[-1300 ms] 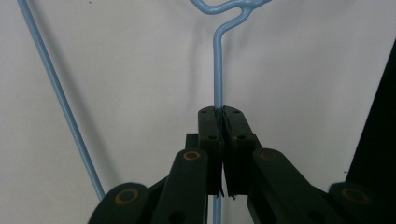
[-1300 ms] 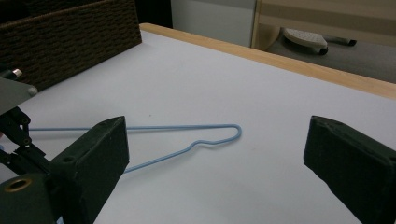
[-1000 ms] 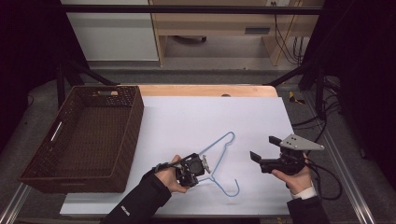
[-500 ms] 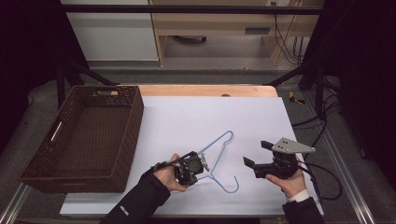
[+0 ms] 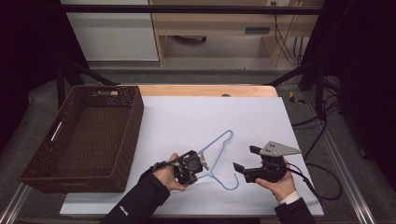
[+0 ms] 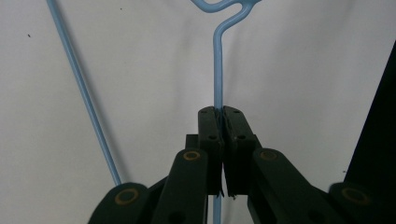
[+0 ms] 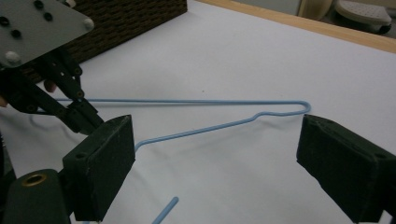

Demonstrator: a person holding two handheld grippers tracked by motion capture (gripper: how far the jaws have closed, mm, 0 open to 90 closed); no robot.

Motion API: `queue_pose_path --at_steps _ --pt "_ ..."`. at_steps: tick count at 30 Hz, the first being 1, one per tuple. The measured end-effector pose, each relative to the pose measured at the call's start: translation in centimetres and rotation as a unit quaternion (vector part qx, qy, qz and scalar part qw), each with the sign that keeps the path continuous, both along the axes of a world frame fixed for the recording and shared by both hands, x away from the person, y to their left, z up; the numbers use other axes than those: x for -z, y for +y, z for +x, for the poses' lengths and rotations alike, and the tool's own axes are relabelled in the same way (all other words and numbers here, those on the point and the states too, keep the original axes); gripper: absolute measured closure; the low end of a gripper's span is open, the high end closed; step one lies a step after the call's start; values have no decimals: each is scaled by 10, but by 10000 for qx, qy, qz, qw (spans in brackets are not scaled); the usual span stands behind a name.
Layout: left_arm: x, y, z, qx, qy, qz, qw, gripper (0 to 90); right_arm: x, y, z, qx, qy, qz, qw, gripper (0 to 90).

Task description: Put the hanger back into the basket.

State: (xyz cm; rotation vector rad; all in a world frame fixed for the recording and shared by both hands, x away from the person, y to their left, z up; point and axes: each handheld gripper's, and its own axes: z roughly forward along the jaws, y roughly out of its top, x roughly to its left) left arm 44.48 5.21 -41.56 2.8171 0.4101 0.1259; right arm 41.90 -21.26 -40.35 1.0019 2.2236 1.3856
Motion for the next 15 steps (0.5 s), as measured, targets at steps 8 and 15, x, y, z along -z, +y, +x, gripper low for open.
queue_pose_path --at_steps 8,15 --pt "-1 1 1 -61 -28 -45 10000 872 3 6 -5 -40 72 20 10000 106" --pt "-2 3 4 -146 -35 -120 9998 872 5 8 -13 -104 102 29 9999 89"
